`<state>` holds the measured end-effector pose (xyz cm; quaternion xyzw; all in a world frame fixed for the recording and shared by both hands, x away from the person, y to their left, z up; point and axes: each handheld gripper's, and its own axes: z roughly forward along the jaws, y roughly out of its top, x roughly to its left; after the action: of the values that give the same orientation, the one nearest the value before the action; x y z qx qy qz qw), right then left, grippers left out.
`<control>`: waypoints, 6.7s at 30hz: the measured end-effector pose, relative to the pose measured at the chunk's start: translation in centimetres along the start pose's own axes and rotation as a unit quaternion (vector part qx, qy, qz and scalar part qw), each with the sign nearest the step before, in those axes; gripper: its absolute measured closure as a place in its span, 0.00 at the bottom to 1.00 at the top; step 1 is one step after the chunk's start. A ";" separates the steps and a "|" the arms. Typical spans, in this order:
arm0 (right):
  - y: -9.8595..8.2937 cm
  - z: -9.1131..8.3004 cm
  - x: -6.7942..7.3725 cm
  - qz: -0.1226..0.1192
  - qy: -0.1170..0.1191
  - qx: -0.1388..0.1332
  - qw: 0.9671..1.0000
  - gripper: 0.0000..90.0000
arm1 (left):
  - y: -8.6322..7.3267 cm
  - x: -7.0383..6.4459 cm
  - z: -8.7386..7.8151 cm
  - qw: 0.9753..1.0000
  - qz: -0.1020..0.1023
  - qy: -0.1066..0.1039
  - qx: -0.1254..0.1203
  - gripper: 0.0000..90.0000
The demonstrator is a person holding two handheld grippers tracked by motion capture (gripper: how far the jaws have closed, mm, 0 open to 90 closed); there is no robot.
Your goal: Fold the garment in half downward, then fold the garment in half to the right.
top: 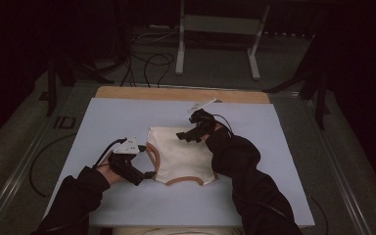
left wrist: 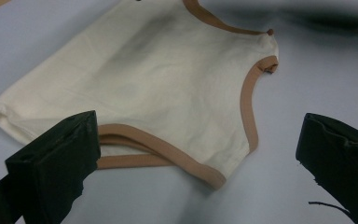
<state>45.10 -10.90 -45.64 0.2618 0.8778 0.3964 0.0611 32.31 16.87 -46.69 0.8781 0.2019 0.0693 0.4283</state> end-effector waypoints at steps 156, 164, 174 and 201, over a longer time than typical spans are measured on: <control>6.1 5.8 2.2 -0.064 -0.040 0.007 0.997 0.98 | 2.1 -2.0 6.0 0.985 0.144 -0.028 0.095 0.96; 6.0 4.5 2.1 -0.063 -0.036 -0.001 0.997 0.98 | 3.3 -2.3 5.7 0.980 0.163 -0.032 0.106 0.96; 5.6 2.6 2.0 -0.059 -0.042 -0.013 0.997 0.98 | 5.3 -2.6 5.5 0.975 0.186 -0.037 0.118 0.96; 1.8 -3.5 0.3 -0.031 -0.076 -0.048 0.995 0.98 | 8.2 -4.5 7.4 0.959 0.233 -0.056 0.150 0.95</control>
<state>44.45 -12.09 -41.91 0.2603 0.8583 0.4148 0.1530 32.80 5.07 -44.66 0.9574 -0.0244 0.0864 0.2745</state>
